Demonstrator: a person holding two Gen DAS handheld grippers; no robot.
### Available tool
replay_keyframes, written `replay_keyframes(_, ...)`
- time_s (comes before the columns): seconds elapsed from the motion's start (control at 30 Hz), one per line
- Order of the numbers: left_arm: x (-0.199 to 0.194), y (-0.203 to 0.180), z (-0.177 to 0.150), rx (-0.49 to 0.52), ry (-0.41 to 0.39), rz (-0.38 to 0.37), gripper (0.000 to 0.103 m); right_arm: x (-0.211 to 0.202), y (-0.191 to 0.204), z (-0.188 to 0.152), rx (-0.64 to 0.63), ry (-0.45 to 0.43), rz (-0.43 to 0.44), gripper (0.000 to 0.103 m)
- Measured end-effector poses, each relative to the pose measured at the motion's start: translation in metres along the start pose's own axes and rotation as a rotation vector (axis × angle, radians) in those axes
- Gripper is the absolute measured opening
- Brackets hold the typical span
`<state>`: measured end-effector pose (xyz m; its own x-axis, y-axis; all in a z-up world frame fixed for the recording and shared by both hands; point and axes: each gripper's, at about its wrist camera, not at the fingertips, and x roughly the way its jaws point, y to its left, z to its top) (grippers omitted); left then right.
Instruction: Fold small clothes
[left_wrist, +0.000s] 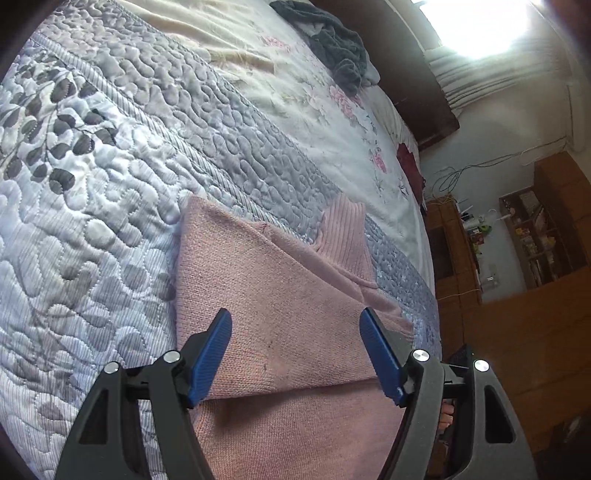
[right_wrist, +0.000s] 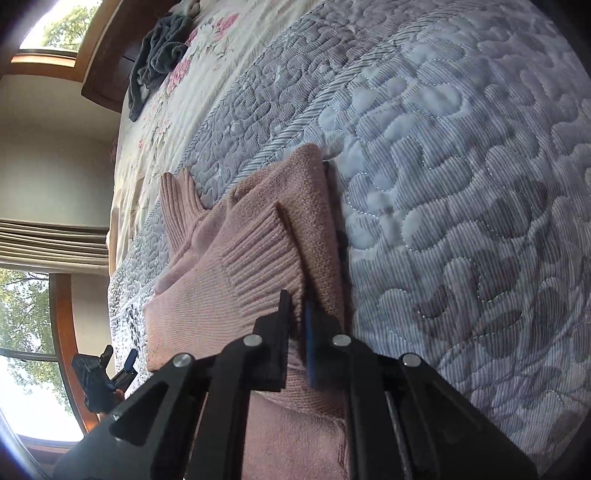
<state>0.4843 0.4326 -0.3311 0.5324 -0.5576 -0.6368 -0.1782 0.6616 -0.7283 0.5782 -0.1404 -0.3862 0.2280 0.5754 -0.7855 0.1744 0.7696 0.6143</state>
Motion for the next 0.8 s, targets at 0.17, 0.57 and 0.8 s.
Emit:
replay_keyframes(0.17, 0.046, 0.019, 0.01, 0.012, 0.107, 0.051, 0.072, 0.007, 0.005, 0.004, -0.032, 0.007, -0.035, 0.006)
replay_keyframes(0.57, 0.054, -0.001, -0.006, 0.131, 0.243, 0.036, 0.072, 0.019, 0.026, 0.006, -0.108, 0.044, -0.022, 0.011)
replay_keyframes(0.8, 0.06, -0.034, 0.02, 0.186, 0.223, 0.013, 0.071, 0.0, 0.046, 0.027, -0.144, 0.008, 0.028, 0.024)
